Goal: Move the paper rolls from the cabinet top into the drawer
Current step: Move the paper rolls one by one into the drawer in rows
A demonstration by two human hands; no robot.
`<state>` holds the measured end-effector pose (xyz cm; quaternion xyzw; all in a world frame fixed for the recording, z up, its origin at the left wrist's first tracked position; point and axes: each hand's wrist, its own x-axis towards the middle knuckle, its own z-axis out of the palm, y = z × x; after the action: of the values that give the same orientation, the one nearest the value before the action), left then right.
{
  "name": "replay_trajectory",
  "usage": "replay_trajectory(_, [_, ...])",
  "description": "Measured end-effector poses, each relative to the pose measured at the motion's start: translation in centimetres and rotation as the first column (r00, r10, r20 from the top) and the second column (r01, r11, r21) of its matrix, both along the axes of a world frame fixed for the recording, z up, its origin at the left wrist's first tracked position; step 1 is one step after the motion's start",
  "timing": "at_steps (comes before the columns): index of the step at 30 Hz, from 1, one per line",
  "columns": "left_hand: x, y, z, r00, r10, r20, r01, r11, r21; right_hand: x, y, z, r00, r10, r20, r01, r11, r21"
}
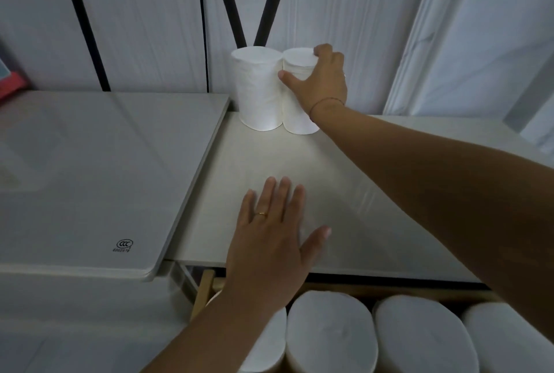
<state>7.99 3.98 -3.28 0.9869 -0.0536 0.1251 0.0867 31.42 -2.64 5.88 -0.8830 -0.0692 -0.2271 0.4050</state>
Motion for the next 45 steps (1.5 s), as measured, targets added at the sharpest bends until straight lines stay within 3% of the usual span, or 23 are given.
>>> replay_trajectory(10, [0.1, 0.0, -0.3, 1.0, 0.018, 0.012, -0.018, 1.0, 0.011, -2.3, -2.1, 0.4, 1.0, -0.01, 0.012, 0.009, 0.996, 0.09])
replay_trajectory(20, [0.2, -0.3, 0.3, 0.994, 0.089, -0.062, -0.082, 0.991, 0.107, -13.7, -13.5, 0.7, 0.993, 0.107, -0.039, -0.102, 0.988, 0.12])
replay_trajectory(22, [0.1, -0.8, 0.9, 0.984, 0.112, -0.141, -0.105, 0.993, 0.054, -16.5, -16.0, 0.9, 0.989, 0.131, -0.061, -0.123, 0.986, 0.115])
replay_trajectory(25, [-0.9, -3.9, 2.3, 0.977, 0.048, -0.207, -0.086, 0.98, -0.178, -20.7, -19.9, 1.3, 0.982, 0.168, -0.09, -0.16, 0.983, 0.092])
replay_trajectory(28, [-2.6, -10.1, 4.8, 0.971, -0.127, -0.202, -0.007, 0.83, -0.557, -24.7, -23.9, 2.0, 0.971, 0.206, -0.118, -0.203, 0.978, 0.04])
replay_trajectory(31, [-4.5, -16.7, 7.8, 0.929, -0.332, -0.163, 0.017, 0.478, -0.878, -28.1, -27.9, 2.9, 0.942, 0.275, -0.194, -0.265, 0.961, 0.078])
replay_trajectory(34, [-6.5, -21.6, 10.2, 0.906, -0.399, -0.145, -0.042, 0.256, -0.966, -31.0, -31.2, 3.5, 0.897, 0.363, -0.253, -0.294, 0.916, 0.273])
replay_trajectory(36, [-7.7, -24.2, 11.2, 0.9, -0.397, -0.183, -0.131, 0.153, -0.979, -32.4, -32.8, 3.4, 0.893, 0.384, -0.236, -0.303, 0.899, 0.315])
replay_trajectory(40, [-9.9, -28.4, 11.1, 0.921, -0.35, -0.172, -0.172, 0.031, -0.985, -34.1, -35.1, 2.8, 0.907, 0.361, -0.218, -0.253, 0.879, 0.404])
replay_trajectory(45, [-12.4, -31.0, 9.5, 0.946, -0.279, -0.162, -0.143, 0.088, -0.986, -34.8, -35.9, 1.1, 0.963, 0.137, -0.232, 0.01, 0.843, 0.538])
